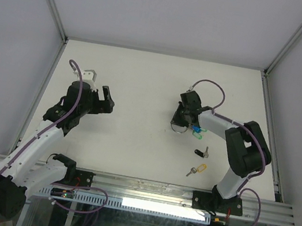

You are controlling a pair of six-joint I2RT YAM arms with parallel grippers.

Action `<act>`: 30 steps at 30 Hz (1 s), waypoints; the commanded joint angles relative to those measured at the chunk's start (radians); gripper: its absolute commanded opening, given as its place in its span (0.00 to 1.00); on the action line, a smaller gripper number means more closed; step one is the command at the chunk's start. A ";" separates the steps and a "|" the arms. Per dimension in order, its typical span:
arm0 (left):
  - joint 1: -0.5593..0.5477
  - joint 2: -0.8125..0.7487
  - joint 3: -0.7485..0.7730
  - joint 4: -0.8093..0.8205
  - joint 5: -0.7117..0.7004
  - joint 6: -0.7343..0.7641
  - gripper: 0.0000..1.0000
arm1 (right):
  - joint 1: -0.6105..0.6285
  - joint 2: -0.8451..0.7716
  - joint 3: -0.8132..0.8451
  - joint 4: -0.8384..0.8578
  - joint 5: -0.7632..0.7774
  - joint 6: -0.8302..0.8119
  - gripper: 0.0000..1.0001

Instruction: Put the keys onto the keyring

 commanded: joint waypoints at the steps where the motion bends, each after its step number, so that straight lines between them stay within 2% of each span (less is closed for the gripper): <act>1: -0.010 0.003 -0.050 0.168 0.117 -0.076 0.99 | 0.007 -0.069 -0.057 0.053 -0.058 0.077 0.00; 5: -0.043 0.038 -0.149 0.351 0.197 -0.152 0.91 | 0.007 -0.109 -0.075 0.082 -0.089 0.108 0.00; 11: -0.159 0.132 -0.233 0.640 0.180 -0.213 0.84 | 0.008 -0.113 -0.079 0.100 -0.107 0.127 0.00; 16: -0.253 0.255 -0.239 0.790 0.136 -0.237 0.77 | 0.006 -0.143 -0.080 0.092 -0.087 0.128 0.00; 19: -0.286 0.321 -0.215 0.811 0.121 -0.245 0.76 | 0.007 -0.148 -0.040 0.019 -0.029 0.094 0.00; 20: -0.291 0.329 -0.210 0.810 0.119 -0.245 0.76 | 0.007 -0.146 -0.021 -0.019 0.005 0.076 0.02; 24: -0.294 0.313 -0.209 0.770 0.087 -0.235 0.82 | 0.010 -0.144 0.028 -0.141 0.121 0.002 0.24; 30: -0.294 0.252 -0.208 0.684 0.035 -0.200 0.85 | 0.015 -0.174 0.063 -0.253 0.280 -0.143 0.40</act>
